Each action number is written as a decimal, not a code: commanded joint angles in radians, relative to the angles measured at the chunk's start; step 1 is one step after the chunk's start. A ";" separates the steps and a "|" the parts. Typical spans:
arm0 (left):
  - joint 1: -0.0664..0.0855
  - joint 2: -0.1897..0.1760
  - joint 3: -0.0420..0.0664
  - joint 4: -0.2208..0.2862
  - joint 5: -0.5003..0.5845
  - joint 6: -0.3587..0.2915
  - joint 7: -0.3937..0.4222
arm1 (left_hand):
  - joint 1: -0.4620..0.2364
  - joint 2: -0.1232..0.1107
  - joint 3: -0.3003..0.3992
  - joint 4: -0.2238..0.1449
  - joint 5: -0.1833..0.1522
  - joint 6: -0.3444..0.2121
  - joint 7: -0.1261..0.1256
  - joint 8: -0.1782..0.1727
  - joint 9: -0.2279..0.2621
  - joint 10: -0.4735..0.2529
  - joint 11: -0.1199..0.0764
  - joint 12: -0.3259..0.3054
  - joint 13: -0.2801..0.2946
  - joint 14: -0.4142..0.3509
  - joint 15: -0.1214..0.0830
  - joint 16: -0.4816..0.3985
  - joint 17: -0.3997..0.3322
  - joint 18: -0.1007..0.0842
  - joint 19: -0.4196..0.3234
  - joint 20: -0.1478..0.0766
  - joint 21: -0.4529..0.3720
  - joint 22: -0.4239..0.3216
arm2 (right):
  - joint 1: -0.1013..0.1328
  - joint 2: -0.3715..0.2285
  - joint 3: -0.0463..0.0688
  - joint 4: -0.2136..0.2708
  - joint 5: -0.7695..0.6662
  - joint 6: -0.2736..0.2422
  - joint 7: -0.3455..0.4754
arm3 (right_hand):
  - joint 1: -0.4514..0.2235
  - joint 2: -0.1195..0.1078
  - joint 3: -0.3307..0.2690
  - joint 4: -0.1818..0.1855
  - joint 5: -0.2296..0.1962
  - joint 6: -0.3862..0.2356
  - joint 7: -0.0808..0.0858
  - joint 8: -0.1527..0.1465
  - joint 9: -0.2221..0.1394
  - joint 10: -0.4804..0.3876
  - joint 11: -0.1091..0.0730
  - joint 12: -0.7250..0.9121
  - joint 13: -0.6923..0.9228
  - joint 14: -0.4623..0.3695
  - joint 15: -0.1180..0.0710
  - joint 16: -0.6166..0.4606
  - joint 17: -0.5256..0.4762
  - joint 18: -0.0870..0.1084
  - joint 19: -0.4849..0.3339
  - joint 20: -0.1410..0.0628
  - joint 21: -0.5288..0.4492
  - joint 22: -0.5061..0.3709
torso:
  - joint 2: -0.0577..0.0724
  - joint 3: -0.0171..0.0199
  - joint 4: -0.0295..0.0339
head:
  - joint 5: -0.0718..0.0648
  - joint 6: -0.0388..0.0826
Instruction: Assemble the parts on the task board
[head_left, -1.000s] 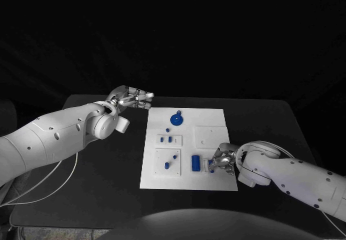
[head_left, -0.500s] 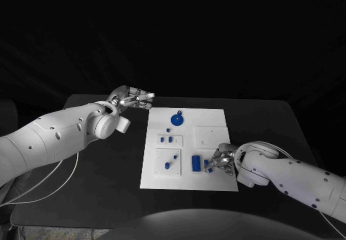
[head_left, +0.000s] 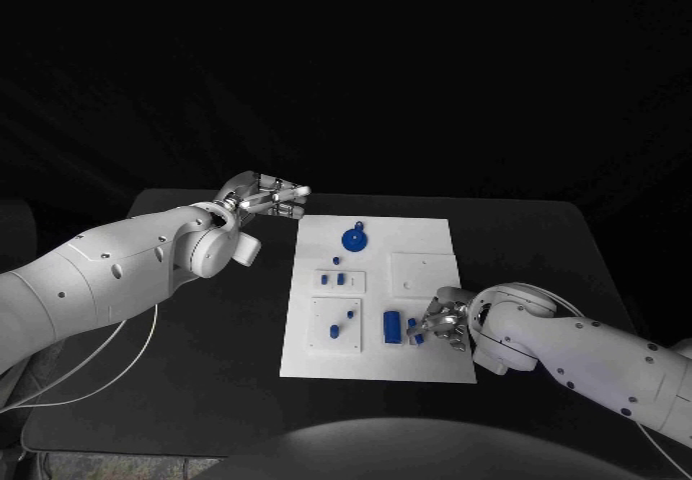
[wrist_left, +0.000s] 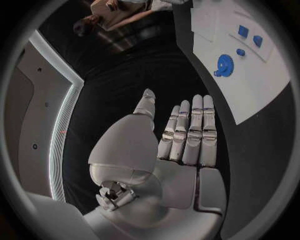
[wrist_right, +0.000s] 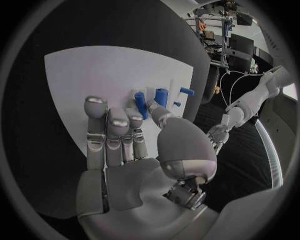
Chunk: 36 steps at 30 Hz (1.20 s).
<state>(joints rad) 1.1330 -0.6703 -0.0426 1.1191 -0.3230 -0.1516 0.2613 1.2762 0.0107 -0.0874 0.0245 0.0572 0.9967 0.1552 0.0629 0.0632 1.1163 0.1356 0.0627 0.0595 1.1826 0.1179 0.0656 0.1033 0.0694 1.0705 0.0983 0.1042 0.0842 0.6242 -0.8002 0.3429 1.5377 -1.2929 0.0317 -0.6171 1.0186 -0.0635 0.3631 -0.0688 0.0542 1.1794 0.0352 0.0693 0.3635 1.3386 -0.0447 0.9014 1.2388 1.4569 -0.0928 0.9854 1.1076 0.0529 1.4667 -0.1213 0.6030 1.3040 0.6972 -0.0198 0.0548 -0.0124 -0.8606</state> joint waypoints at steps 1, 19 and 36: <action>0.000 0.002 0.000 0.002 0.001 0.013 0.005 | -0.003 0.008 -0.001 0.006 0.000 -0.009 0.000 0.001 0.001 -0.004 0.000 -0.004 0.001 -0.009 0.000 -0.005 0.001 -0.007 -0.004 0.006 0.003 -0.001 | -0.002 0.005 -0.002 0.004 0.008 0.027 0.012 | -0.021 -0.010 -0.007 0.015 -0.006 0.006 0.001 -0.005 0.000 0.008 0.000 -0.007 -0.001 0.002 -0.006 -0.004 0.001 0.001 0.051 -0.003 -0.002 -0.002 | 0.000 0.0000 -0.0001 | -0.001 -0.001; 0.000 -0.001 0.000 0.001 0.000 0.014 0.004 | -0.003 0.009 -0.001 0.006 0.000 -0.010 0.000 0.001 0.001 -0.006 0.000 -0.004 0.001 -0.009 0.000 -0.005 0.001 -0.007 -0.004 0.006 0.004 -0.001 | -0.002 -0.009 -0.002 0.027 0.013 0.034 0.030 | -0.023 -0.067 -0.067 0.146 -0.006 0.016 0.001 -0.005 -0.004 0.012 0.001 -0.010 0.002 0.004 -0.005 -0.009 0.007 0.002 0.051 -0.002 0.000 -0.005 | 0.000 0.0004 -0.0008 | 0.002 -0.003; 0.000 -0.002 0.000 0.001 -0.001 0.013 0.004 | -0.003 0.009 -0.001 0.006 0.000 -0.010 0.000 0.001 0.001 -0.006 0.000 -0.004 0.001 -0.009 0.000 -0.005 0.001 -0.007 -0.004 0.006 0.004 -0.001 | -0.003 -0.021 -0.002 0.024 0.009 0.043 0.029 | 0.078 -0.031 -0.033 0.061 -0.006 0.036 -0.011 -0.002 0.003 0.014 -0.007 -0.008 0.005 0.005 -0.009 -0.011 0.008 -0.001 0.051 -0.004 0.002 -0.007 | 0.000 -0.0001 -0.0001 | -0.003 -0.003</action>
<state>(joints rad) 1.1330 -0.6736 -0.0428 1.1187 -0.3234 -0.1505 0.2592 1.2762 0.0108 -0.0875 0.0245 0.0572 0.9967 0.1552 0.0629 0.0631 1.1164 0.1356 0.0627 0.0595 1.1826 0.1179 0.0656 0.1031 0.0695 1.0668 0.1019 0.1041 0.0845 0.6227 -0.8216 0.3413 1.5632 -1.2825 0.0509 -0.5979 1.0896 -0.0951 0.3250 -0.0058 0.0543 1.2123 0.0249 0.0687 0.3661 1.3495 -0.0484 0.8975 1.2432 1.4602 -0.0960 0.9776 1.1155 0.0530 1.4666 -0.1213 0.6033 1.2982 0.6973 -0.0190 0.0542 -0.0132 -0.8639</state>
